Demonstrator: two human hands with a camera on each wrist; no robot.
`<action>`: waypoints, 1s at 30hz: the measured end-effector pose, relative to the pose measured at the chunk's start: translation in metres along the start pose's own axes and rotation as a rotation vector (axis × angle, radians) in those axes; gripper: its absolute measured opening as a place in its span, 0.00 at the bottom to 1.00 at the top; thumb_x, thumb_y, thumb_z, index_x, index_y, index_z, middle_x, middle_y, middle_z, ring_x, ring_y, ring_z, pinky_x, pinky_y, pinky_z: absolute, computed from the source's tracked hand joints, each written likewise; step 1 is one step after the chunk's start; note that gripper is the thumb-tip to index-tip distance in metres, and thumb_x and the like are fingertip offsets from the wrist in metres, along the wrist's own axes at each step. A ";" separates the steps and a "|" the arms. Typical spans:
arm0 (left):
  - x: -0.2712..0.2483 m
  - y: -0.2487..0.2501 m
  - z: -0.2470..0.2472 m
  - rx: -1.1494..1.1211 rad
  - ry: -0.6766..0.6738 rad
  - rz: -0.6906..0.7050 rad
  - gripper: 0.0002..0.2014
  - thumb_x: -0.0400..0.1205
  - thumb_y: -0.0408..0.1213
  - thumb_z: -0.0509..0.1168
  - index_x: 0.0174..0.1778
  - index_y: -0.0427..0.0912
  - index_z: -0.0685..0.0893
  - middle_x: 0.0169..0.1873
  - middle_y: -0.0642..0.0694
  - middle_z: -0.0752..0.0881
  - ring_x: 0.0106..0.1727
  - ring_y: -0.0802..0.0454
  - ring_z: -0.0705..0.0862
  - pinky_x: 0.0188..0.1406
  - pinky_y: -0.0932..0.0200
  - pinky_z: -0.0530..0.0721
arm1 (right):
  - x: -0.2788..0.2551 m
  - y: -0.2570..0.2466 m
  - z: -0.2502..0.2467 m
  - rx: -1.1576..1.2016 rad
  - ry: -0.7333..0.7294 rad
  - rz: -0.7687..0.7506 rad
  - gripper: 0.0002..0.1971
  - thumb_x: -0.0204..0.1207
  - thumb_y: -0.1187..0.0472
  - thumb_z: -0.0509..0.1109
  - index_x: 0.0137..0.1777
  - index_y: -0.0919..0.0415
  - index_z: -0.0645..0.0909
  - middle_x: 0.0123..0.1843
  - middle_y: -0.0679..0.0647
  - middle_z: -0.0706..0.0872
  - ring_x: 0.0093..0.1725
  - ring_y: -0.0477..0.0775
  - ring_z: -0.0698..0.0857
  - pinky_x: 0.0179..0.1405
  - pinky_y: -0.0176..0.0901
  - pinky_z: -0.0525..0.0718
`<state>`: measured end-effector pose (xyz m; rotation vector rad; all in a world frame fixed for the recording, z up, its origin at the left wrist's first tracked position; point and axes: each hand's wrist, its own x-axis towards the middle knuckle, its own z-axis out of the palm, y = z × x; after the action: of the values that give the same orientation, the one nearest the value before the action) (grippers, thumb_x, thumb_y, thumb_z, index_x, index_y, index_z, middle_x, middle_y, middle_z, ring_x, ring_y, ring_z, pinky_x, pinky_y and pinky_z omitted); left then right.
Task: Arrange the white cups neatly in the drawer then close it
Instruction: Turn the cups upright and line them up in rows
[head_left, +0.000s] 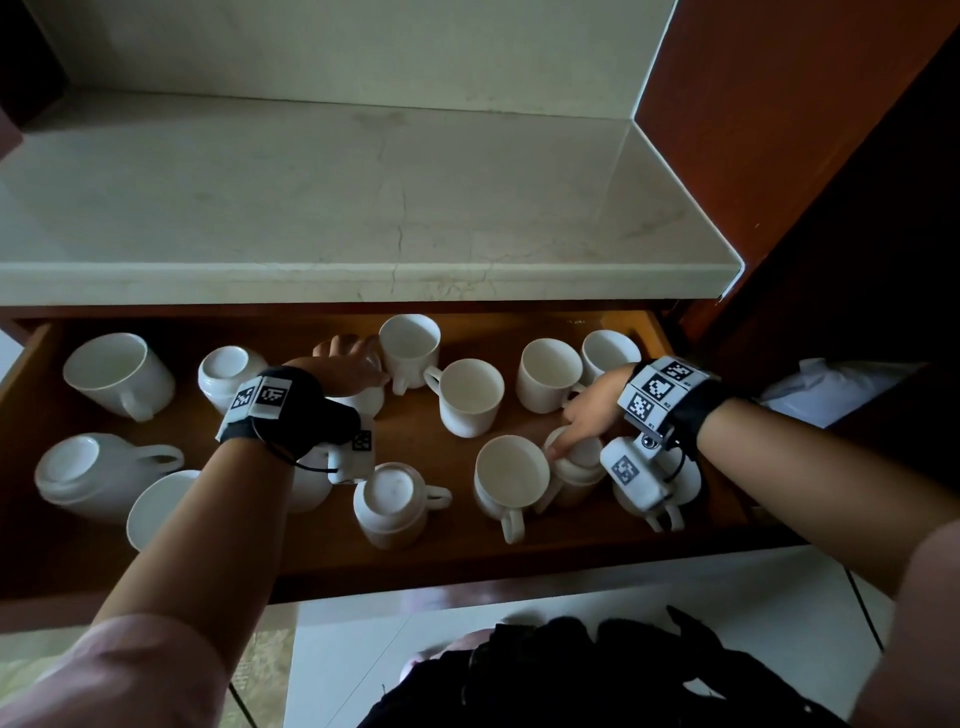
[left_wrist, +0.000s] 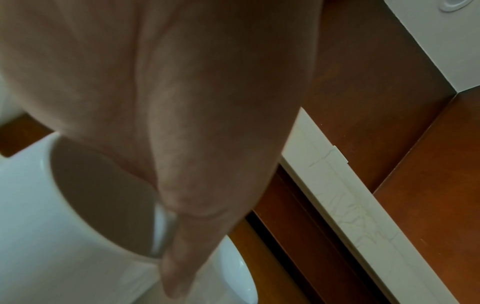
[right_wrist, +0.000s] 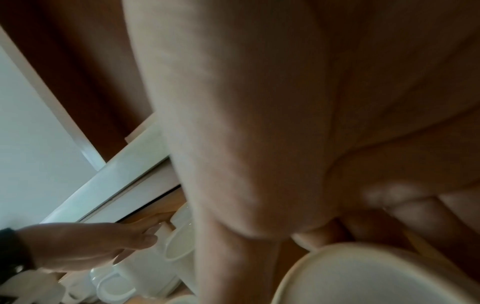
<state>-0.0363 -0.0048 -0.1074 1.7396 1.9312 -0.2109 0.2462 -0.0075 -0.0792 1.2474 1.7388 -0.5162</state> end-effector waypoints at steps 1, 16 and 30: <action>0.000 0.000 0.000 0.000 0.001 -0.001 0.30 0.85 0.49 0.57 0.82 0.51 0.55 0.80 0.41 0.59 0.82 0.39 0.52 0.79 0.46 0.54 | 0.002 0.001 0.000 0.027 -0.012 0.004 0.43 0.68 0.22 0.53 0.56 0.64 0.82 0.50 0.58 0.88 0.45 0.56 0.85 0.44 0.45 0.79; 0.002 0.001 0.001 0.018 0.012 0.015 0.31 0.86 0.49 0.57 0.83 0.50 0.52 0.81 0.39 0.57 0.81 0.38 0.52 0.77 0.47 0.55 | 0.012 -0.007 -0.006 0.258 -0.189 0.121 0.31 0.78 0.38 0.61 0.67 0.65 0.76 0.49 0.57 0.85 0.46 0.53 0.83 0.41 0.40 0.80; 0.018 -0.009 0.010 0.036 0.066 0.022 0.34 0.84 0.52 0.58 0.83 0.50 0.51 0.80 0.40 0.60 0.81 0.38 0.56 0.78 0.46 0.57 | 0.006 -0.008 -0.007 0.523 -0.006 0.271 0.29 0.61 0.40 0.77 0.50 0.64 0.80 0.45 0.60 0.90 0.48 0.59 0.90 0.57 0.51 0.86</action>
<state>-0.0427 0.0054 -0.1267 1.8111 1.9655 -0.1831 0.2355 -0.0028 -0.0822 1.8113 1.4386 -0.8421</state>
